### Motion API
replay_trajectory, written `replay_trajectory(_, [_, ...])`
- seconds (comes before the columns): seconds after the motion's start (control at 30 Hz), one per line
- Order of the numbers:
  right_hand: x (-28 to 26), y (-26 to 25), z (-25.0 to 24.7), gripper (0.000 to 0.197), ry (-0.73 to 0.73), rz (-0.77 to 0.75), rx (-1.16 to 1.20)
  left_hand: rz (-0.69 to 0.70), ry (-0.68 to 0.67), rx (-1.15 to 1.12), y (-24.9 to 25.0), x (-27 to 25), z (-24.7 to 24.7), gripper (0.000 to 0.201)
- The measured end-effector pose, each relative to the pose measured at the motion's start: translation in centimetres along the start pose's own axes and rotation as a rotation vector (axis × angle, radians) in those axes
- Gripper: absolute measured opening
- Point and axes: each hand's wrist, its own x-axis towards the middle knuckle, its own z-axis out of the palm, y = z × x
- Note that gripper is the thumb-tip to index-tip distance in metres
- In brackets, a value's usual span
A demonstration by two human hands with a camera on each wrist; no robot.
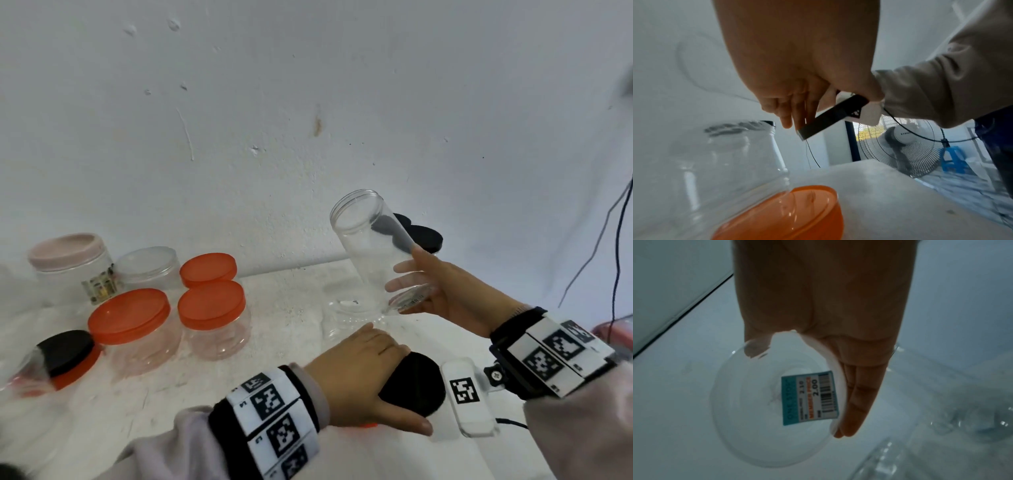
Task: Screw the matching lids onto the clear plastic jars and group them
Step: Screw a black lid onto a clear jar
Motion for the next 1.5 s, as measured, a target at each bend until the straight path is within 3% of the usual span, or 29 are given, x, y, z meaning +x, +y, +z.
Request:
replay_trajectory(0.13, [0.4, 0.1, 3.3, 0.073, -0.025, 0.007, -0.008, -0.138, -0.005, -0.164, -1.3, -4.8, -2.5, 0.081])
replay_trajectory(0.27, [0.6, 0.4, 6.5, 0.066, -0.091, 0.059, -0.008, -0.246, 0.121, -0.241, -3.2, -10.0, -4.5, 0.085])
replay_trajectory(0.4, [0.4, 1.3, 10.3, 0.054, -0.178, 0.099, 0.017, -0.390, 0.273, -0.237, -5.2, -14.8, -6.5, 0.076])
replay_trajectory(0.53, [0.1, 2.3, 13.7, 0.063, -0.208, 0.125, 0.025, -0.528, 0.327, -0.314, -6.3, -18.5, -7.6, 0.065])
replay_trajectory(0.7, [0.0, 3.3, 17.2, 0.079, -0.250, 0.132, -0.202, -0.647, 0.309, -0.398, -7.4, -22.5, -8.7, 0.082])
replay_trajectory(0.8, [0.0, 4.1, 19.1, 0.074, -0.287, 0.119, -0.364, -0.701, 0.323, -0.367, -8.1, -24.5, -9.3, 0.071])
replay_trajectory(0.93, [0.0, 5.1, 21.4, 0.082, -0.342, 0.141, -0.518, -0.709, 0.489, -0.467, -8.7, -26.2, -10.4, 0.046])
replay_trajectory(1.07, [-0.2, 5.9, 23.7, 0.094, -0.391, 0.151, -0.552, -0.712, 0.696, -0.546, -8.9, -26.4, -10.9, 0.046])
replay_trajectory(1.37, [-1.2, 7.0, 25.3, 0.110, -0.405, 0.075, -0.546, -0.656, 0.615, -0.374, -8.2, -23.3, -9.1, 0.055])
replay_trajectory(1.5, [-1.4, 6.8, 25.2, 0.096, -0.392, 0.067, -0.535, -0.621, 0.523, -0.341, -8.0, -22.0, -8.5, 0.085])
